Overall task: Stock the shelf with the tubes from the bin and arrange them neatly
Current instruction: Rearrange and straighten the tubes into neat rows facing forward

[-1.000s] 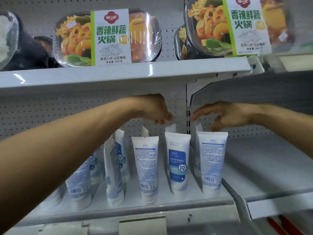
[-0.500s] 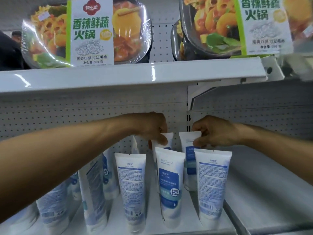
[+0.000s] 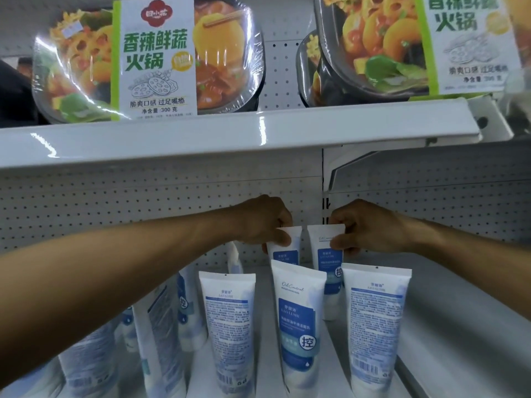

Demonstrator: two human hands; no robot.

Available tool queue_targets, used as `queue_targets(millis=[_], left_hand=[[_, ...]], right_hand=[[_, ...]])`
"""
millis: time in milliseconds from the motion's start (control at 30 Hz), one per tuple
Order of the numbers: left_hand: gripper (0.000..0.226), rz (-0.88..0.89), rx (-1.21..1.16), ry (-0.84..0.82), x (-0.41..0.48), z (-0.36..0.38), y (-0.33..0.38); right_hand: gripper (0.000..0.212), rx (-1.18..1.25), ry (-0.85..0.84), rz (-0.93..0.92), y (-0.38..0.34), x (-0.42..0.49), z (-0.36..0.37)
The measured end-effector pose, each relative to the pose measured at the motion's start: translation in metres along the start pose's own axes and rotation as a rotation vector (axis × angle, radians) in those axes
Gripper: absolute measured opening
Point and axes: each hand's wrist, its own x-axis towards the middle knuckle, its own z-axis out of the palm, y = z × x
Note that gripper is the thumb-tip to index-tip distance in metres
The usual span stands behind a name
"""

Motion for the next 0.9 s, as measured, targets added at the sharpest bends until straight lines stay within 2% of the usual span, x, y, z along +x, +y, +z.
queue_targets(millis=[200, 400, 900], left_hand=[[0.014, -0.002, -0.074, -0.053, 0.0003, -0.0046, -0.0041], [0.025, -0.034, -0.069, -0.030, 0.0030, 0.0017, -0.0020], [0.023, -0.049, -0.063, -0.057, 0.0029, 0.0005, -0.0004]], right_hand=[[0.009, 0.001, 0.018, -0.048, -0.0019, 0.0007, 0.0027], [0.010, 0.020, 0.023, -0.021, 0.0008, 0.0017, 0.0052], [0.008, -0.019, 0.027, -0.017, -0.0006, 0.0039, 0.0065]])
